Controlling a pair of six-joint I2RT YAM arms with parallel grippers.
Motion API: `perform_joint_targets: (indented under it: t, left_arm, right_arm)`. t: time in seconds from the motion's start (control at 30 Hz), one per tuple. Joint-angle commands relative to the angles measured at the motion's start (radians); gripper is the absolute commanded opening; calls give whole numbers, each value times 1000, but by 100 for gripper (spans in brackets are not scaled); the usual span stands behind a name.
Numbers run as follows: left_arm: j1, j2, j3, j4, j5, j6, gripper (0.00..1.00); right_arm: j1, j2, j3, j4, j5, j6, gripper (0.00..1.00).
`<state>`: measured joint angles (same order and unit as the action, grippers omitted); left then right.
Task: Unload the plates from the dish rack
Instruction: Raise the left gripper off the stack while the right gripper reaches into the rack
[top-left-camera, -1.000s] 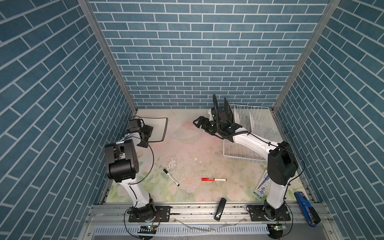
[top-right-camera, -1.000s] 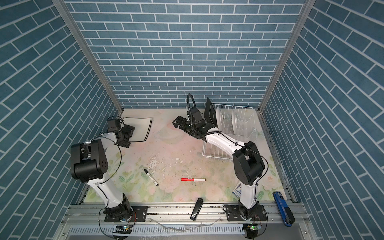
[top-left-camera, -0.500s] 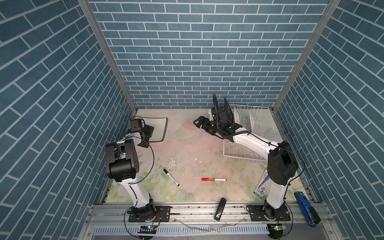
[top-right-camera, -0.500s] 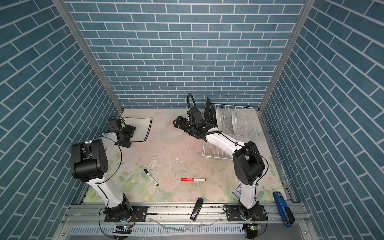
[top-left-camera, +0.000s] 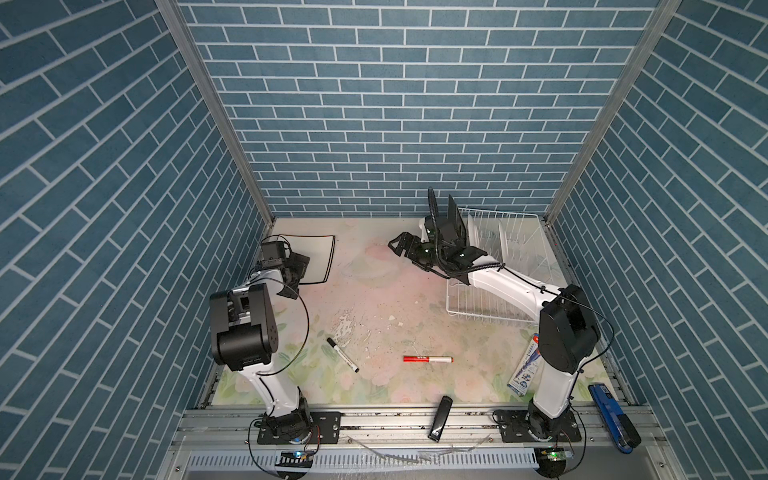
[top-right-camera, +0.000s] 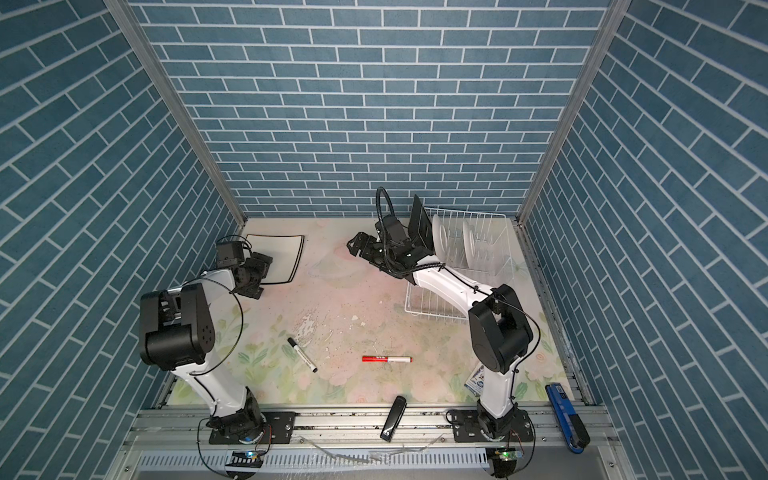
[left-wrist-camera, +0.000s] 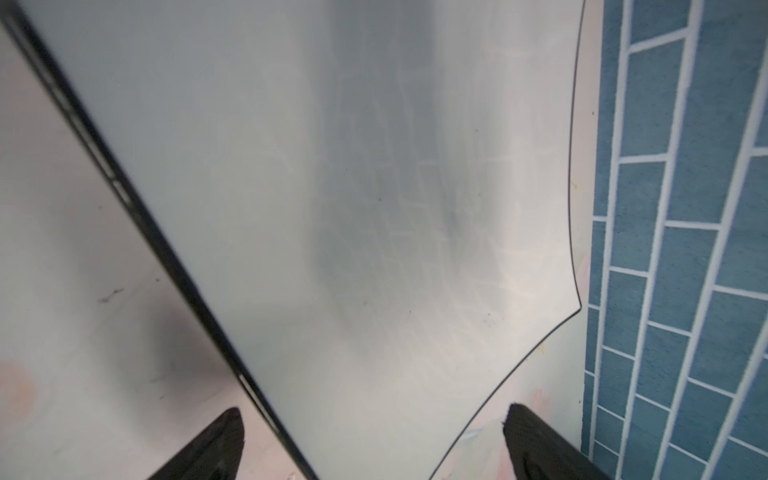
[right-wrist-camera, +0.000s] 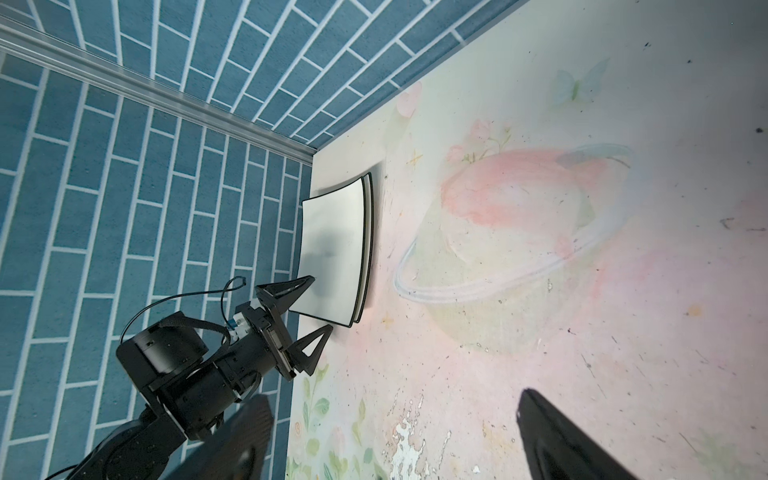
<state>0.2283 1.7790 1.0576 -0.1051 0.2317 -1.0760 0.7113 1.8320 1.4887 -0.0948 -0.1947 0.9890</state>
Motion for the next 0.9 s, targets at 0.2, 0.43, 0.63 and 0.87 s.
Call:
perform_joint_targets:
  t: [0.2, 0.43, 0.63, 0.87]
  left_arm:
    - [-54, -226, -79, -63, -32, 244, 100]
    - [-169, -407, -85, -147, -109, 455, 100]
    - [-345, -485, -64, -188, -216, 582, 100]
    - [-484, -542, -125, -73, -221, 624, 100]
  right_arm:
    - [-4, -105, -27, -121, 42, -85, 93]
    - [-4, -170, 7, -277, 173, -207, 93]
    - [-4, -179, 74, -376, 278, -272, 94]
    - [-3, -172, 153, -467, 396, -364, 94]
